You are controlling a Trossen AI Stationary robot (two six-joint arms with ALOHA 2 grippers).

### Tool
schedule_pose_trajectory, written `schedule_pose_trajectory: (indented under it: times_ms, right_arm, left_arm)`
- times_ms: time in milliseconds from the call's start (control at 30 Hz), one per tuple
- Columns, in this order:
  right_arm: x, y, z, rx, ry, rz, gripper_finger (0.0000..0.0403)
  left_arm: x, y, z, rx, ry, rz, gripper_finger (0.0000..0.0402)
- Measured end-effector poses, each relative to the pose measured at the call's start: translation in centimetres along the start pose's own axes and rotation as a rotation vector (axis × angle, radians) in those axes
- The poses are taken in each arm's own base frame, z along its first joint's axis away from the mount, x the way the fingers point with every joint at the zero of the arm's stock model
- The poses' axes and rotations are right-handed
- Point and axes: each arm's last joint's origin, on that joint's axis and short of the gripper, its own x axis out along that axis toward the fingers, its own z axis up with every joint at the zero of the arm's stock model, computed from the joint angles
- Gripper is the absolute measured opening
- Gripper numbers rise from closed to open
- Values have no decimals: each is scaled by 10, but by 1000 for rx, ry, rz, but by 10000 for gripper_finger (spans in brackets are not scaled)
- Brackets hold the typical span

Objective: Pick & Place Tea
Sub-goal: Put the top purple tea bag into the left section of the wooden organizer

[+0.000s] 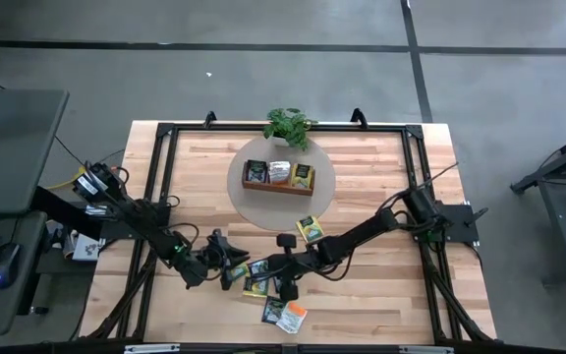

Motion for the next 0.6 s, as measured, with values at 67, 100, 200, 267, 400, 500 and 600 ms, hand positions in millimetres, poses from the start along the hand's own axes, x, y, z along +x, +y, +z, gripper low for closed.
schedule_pose_trajectory:
  times_ms: [67,100,200,267,400,500,600]
  right_arm:
    - [0,-1,-2,12,20,-12,0]
    - [1,-1,-4,18,28,-23,0]
    - [3,-3,-7,43,49,-63,0]
    - [7,-5,-10,74,51,-75,0]
    - [13,-10,-14,155,60,-95,0]
    - [15,-14,-16,228,64,-120,0]
    - [15,-19,-16,292,60,-172,0]
  left_arm:
    - [0,0,0,-7,9,-8,64]
    - [0,0,0,-10,10,-9,64]
    - [0,-1,0,-28,14,-14,64]
    - [0,-1,0,-45,20,-18,64]
    - [0,0,-1,-67,21,-15,64]
    - [0,0,0,-79,13,-9,64]
    - [0,0,0,-98,0,2,64]
